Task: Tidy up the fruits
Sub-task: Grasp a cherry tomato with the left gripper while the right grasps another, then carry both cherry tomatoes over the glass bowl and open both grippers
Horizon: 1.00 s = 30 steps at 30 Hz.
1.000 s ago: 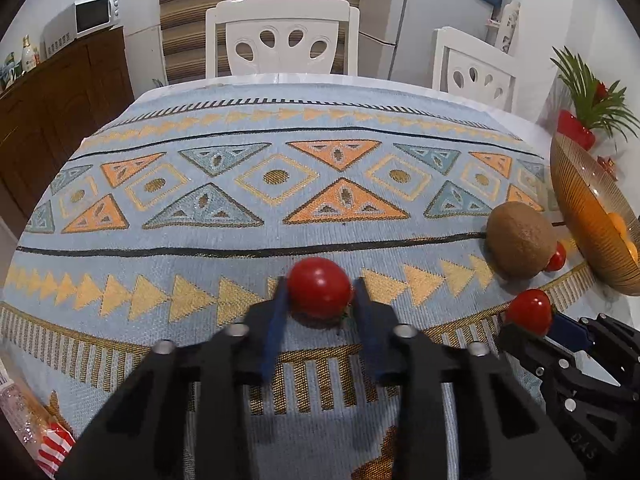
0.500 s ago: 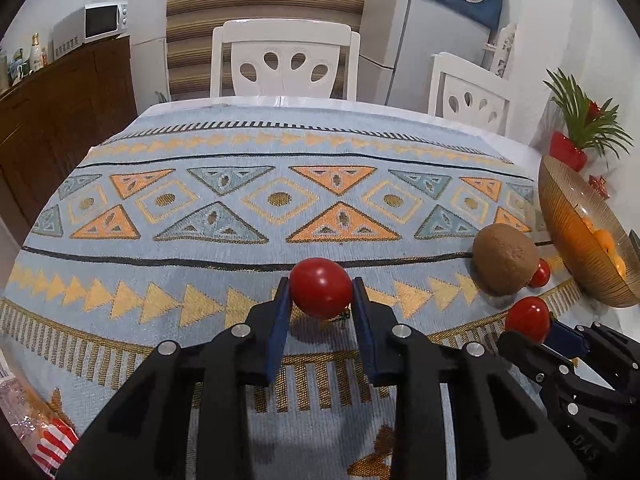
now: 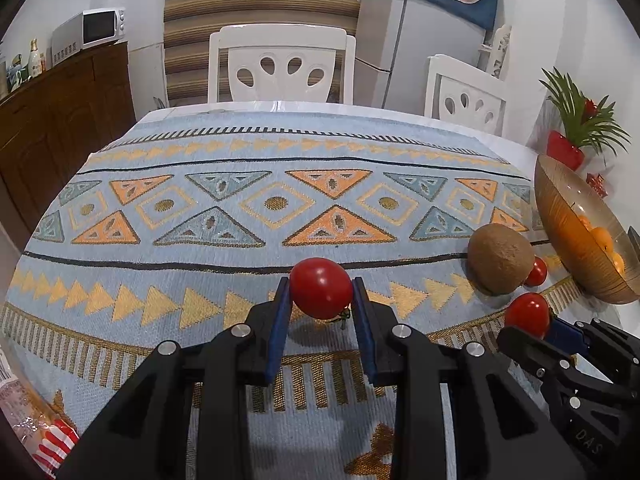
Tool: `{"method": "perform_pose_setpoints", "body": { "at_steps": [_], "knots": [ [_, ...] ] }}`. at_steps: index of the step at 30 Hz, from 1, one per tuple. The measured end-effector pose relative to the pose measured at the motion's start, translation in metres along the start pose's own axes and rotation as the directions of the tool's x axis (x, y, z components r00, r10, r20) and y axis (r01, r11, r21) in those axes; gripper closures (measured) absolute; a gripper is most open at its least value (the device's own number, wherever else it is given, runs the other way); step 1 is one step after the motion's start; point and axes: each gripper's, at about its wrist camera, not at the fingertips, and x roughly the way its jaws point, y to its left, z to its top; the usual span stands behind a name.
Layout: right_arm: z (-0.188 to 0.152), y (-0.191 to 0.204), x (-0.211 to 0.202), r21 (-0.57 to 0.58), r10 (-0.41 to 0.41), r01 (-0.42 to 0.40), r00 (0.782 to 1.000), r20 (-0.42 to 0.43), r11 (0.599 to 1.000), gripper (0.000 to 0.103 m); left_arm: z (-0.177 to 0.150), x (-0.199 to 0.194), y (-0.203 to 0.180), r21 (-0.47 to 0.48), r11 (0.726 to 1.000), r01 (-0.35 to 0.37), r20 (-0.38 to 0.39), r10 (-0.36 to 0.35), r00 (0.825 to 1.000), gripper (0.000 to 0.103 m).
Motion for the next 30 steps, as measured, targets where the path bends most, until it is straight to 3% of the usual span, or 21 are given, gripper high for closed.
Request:
{"method": "perform_pose_setpoints", "body": {
  "at_steps": [26,30],
  "knots": [
    [0.001,-0.011,-0.012,0.045,0.017,-0.019,0.999,0.039,0.999,0.069,-0.002,-0.009,-0.005,0.021,1.0,0.016,0.038,-0.017,0.999,0.074],
    [-0.001,-0.017,-0.022,0.068,0.02,-0.023,0.999,0.038,0.997,0.069,-0.002,-0.017,-0.013,0.031,0.998,0.053,0.037,-0.054,0.998,0.074]
  ]
}}
